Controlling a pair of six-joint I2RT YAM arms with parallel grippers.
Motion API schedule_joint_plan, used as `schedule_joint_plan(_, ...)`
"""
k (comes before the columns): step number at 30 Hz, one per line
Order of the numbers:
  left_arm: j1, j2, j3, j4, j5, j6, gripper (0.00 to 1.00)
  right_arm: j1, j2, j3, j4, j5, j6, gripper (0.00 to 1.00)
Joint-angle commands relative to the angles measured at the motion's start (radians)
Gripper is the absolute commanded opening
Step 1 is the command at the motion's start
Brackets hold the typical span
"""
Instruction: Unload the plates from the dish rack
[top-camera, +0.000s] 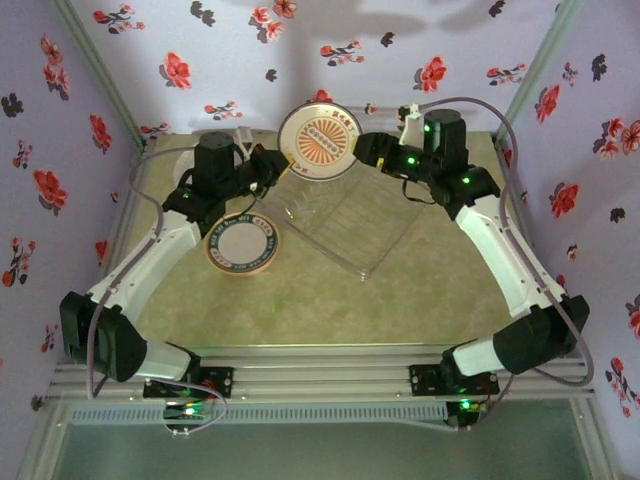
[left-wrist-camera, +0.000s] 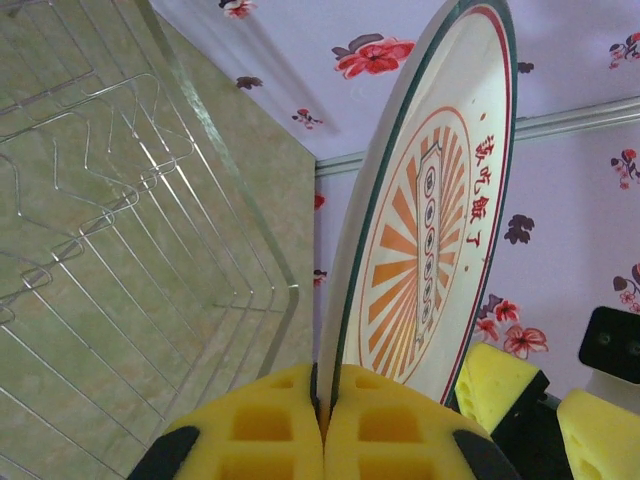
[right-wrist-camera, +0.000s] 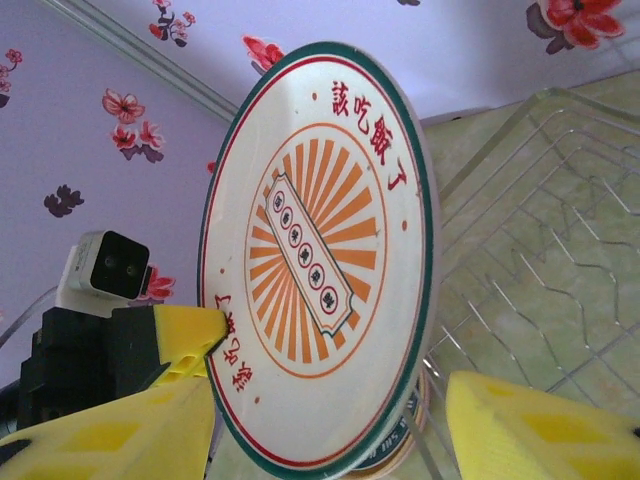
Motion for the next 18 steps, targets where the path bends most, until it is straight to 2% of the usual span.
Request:
schedule_joint_plan(1,0.015,-0.057,-0.006,0.069,-0.006,-0.024,0.00,0.004,-0.058,-0.027,0.035,0.060,-0.054,0.64)
schedule_joint_plan(12,0.077,-0.197,-0.121,-0.025,-0.032,-0.021,0.00,0.011,-0.153,-0.122,0.085,0.164,-0.164,0.65)
schedule_joint_plan(18,0.128,-0.323,-0.217,-0.125,-0.080,-0.008,0.00,0.084,-0.190,-0.157,0.128,0.191,-0.338,0.66)
